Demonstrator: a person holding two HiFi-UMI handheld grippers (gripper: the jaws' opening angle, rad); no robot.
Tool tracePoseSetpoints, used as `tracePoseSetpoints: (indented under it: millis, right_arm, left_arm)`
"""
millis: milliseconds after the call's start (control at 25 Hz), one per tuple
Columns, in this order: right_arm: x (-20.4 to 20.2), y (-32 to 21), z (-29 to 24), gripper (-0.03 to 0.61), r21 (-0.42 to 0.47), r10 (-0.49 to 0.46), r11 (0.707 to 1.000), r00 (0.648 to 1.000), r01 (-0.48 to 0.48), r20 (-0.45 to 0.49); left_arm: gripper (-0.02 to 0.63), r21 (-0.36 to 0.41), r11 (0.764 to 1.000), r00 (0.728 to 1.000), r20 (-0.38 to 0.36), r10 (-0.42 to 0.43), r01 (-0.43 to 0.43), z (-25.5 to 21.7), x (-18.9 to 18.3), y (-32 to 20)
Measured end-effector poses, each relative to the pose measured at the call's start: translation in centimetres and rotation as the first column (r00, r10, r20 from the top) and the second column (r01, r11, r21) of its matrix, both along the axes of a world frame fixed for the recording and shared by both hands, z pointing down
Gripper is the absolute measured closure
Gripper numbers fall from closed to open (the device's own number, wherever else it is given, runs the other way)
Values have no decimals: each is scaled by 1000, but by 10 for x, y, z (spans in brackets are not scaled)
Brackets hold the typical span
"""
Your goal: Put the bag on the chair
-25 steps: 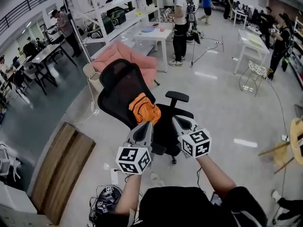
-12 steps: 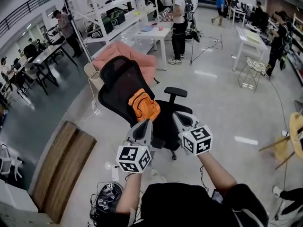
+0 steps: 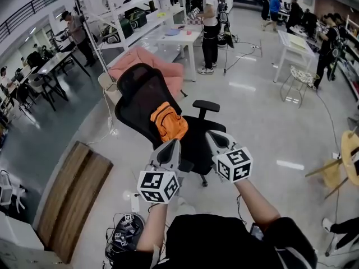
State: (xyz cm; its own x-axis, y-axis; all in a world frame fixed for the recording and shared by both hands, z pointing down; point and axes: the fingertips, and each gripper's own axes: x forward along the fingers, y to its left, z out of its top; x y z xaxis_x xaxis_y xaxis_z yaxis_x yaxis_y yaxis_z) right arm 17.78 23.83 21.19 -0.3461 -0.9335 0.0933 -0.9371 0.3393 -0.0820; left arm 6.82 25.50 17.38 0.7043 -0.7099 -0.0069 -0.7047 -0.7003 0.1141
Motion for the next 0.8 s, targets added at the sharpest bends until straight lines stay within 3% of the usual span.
tracePoseSetpoints:
  millis: [800]
  right_arm:
    - [12,-2,-5,577,9,-3,1000,1000,2,8]
  left_arm:
    - [603,13,1000,1000,16,-26,26,-4,5,-1]
